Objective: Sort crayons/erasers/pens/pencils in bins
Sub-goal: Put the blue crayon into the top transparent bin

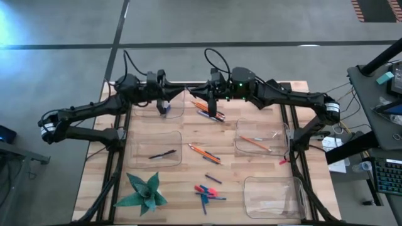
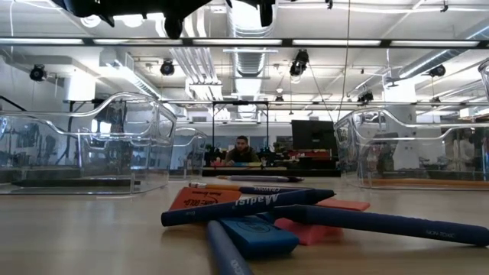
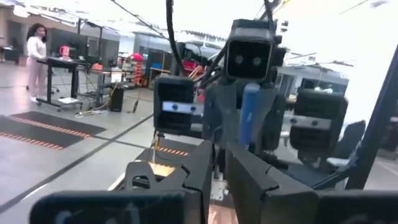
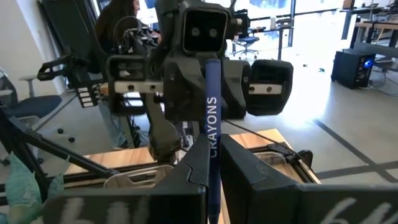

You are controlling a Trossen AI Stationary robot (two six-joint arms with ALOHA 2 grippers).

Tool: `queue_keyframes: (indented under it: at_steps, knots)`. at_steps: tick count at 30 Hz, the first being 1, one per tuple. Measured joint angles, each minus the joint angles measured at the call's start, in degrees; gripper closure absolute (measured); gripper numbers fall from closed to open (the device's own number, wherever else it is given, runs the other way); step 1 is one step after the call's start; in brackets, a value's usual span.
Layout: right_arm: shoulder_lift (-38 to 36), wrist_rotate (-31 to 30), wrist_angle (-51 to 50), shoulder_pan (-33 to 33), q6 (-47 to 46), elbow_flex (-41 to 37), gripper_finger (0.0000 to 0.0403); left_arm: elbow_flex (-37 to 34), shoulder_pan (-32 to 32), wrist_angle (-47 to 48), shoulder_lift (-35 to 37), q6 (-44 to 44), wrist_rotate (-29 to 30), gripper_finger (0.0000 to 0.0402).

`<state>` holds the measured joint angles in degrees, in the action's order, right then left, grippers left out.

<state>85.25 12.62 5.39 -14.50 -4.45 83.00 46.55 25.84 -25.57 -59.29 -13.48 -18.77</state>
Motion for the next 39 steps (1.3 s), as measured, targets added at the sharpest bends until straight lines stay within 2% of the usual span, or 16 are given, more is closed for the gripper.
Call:
queue_keyframes:
  at_steps: [7,13,16,28,33,39]
  knots:
    - [0.00,0.00,-0.02,0.00,0.25,0.00,0.0390,0.22,-0.09,-0.16,-0.34,-4.30,-5.02,0.0312]
    - [0.00,0.00,-0.09,0.00,0.07,0.00,0.0390,0.21,-0.11,-4.41,-2.26,-4.70,-5.22,0.0253]
    - [0.00,0.01,-0.38,0.02,0.01,0.00,0.0390,0.37,-0.11,-6.68,-3.15,-4.88,-5.38,0.0238]
    - [0.04,0.00,-0.37,0.39,0.03,0.00,0.0390,0.45,-0.44,-13.65,-6.93,-8.71,-5.48,0.0235]
    - [0.06,0.00,-0.39,0.39,0.03,0.00,0.0390,0.54,-0.66,-13.49,-7.25,-8.79,-5.58,0.0236]
    - [0.15,-0.15,-0.44,0.39,0.12,0.00,0.0390,0.69,-1.04,-14.76,-7.34,-8.73,-5.55,0.0278]
